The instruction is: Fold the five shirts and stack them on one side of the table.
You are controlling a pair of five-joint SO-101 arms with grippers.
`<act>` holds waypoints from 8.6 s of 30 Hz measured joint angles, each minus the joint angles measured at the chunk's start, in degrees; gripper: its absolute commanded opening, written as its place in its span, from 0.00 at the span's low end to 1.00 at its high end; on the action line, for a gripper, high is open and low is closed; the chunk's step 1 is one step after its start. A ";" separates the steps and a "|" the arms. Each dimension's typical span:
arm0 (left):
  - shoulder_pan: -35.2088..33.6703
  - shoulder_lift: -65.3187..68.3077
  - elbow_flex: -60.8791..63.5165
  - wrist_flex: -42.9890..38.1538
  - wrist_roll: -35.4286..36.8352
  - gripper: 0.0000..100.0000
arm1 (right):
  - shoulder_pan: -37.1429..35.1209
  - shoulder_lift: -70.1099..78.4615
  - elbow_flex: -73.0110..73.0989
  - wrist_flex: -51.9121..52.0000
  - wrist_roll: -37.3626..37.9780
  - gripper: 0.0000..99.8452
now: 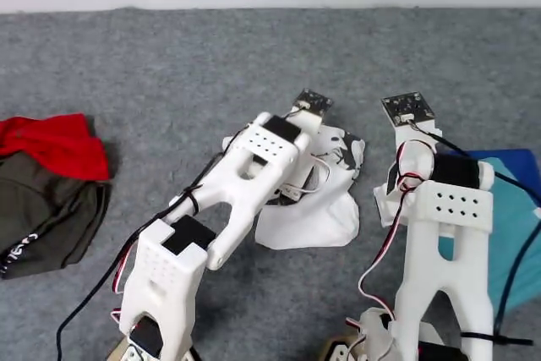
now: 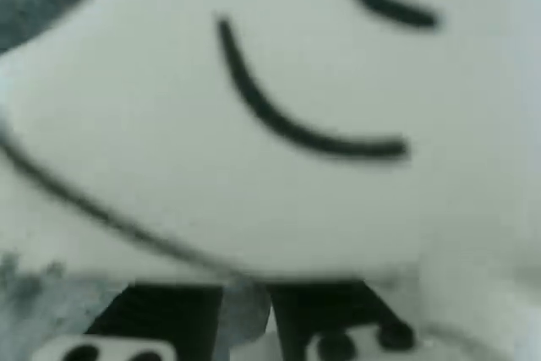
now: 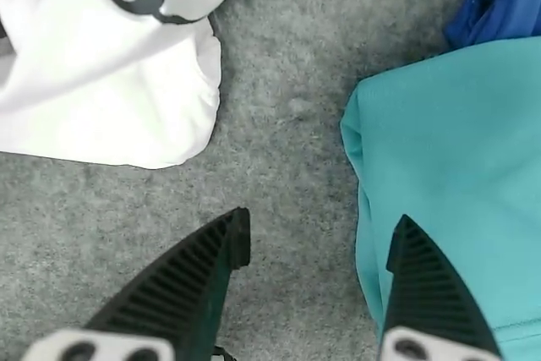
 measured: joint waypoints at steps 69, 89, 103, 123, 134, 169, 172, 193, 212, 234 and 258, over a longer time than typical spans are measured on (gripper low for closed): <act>-38.68 -31.21 4.75 17.76 -8.18 0.01 | -14.68 74.90 -64.70 -15.21 -9.32 0.18; -38.68 -31.30 13.01 17.67 -9.67 0.07 | -30.42 59.60 -53.80 16.00 -2.11 0.18; -34.02 -31.30 35.08 -4.04 -16.88 0.17 | -31.03 55.47 -42.55 14.07 -1.93 0.18; -34.64 -8.26 23.65 -8.70 -14.42 0.03 | -33.14 55.47 -42.55 14.07 -1.93 0.18; -34.64 -3.69 13.98 0.35 -13.98 0.01 | -33.41 55.47 -42.55 15.56 -1.85 0.17; -35.08 -15.03 15.47 6.68 -14.24 0.01 | -27.16 52.57 -42.20 9.41 -1.67 0.17; -35.08 -15.03 15.47 6.68 -14.24 0.01 | -27.87 56.35 -42.20 7.74 -1.58 0.17; -35.08 -15.03 15.56 6.68 -14.24 0.01 | -23.21 60.92 -42.20 -1.23 -1.67 0.01; -35.08 -42.73 13.10 17.67 -17.67 0.01 | -22.51 11.87 -42.20 11.60 3.60 0.01; -34.99 -86.51 13.01 15.21 -18.02 0.01 | -8.35 -29.98 -42.29 4.84 1.76 0.01; -43.34 -105.67 -12.92 11.25 -15.12 0.01 | 3.60 -39.65 -55.30 -3.34 -1.41 0.01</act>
